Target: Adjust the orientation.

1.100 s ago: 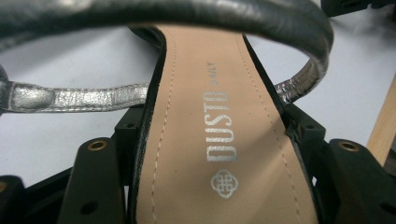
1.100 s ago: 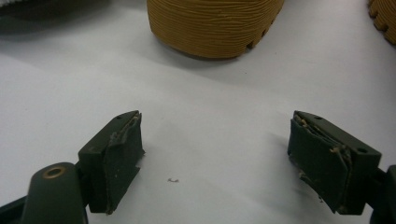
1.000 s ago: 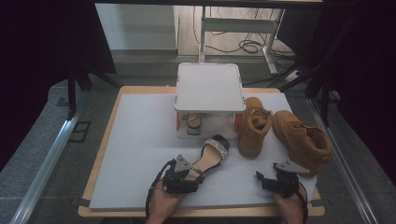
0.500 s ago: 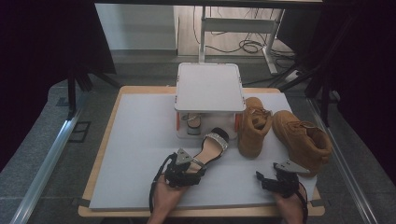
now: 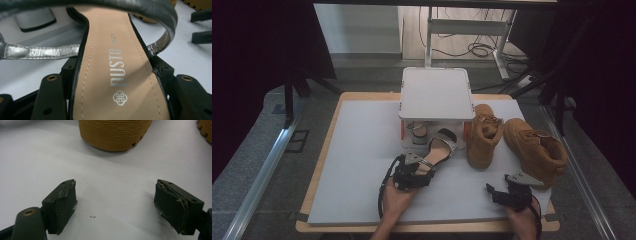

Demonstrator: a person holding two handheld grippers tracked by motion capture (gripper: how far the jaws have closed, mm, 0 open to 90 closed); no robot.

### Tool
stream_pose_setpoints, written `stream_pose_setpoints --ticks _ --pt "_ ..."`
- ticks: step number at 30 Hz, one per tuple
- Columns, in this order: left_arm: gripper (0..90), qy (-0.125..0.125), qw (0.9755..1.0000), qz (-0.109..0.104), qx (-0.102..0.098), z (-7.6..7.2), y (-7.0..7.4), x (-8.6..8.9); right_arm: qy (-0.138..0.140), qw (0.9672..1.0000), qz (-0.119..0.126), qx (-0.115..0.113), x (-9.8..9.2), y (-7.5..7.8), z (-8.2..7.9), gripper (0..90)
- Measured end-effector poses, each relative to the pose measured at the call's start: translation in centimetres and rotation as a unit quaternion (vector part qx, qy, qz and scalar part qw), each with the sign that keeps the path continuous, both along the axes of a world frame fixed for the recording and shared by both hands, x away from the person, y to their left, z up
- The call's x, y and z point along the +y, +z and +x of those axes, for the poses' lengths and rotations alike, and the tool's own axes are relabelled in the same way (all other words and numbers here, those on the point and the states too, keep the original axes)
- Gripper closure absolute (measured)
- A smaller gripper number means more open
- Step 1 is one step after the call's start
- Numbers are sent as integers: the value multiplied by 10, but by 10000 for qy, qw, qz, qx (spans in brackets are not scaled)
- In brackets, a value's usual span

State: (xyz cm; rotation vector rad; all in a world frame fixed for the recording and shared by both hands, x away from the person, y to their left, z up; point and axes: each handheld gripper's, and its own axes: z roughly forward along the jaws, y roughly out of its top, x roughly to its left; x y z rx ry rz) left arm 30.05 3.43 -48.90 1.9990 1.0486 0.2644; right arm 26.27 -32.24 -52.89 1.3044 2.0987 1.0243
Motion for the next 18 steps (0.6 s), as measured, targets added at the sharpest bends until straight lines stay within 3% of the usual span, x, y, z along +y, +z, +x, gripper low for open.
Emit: stream_pose_setpoints --ticks 18 --pt "391 470 9989 69 -63 26 -2 -17 8 10000 -3 2 0 0 0 180"
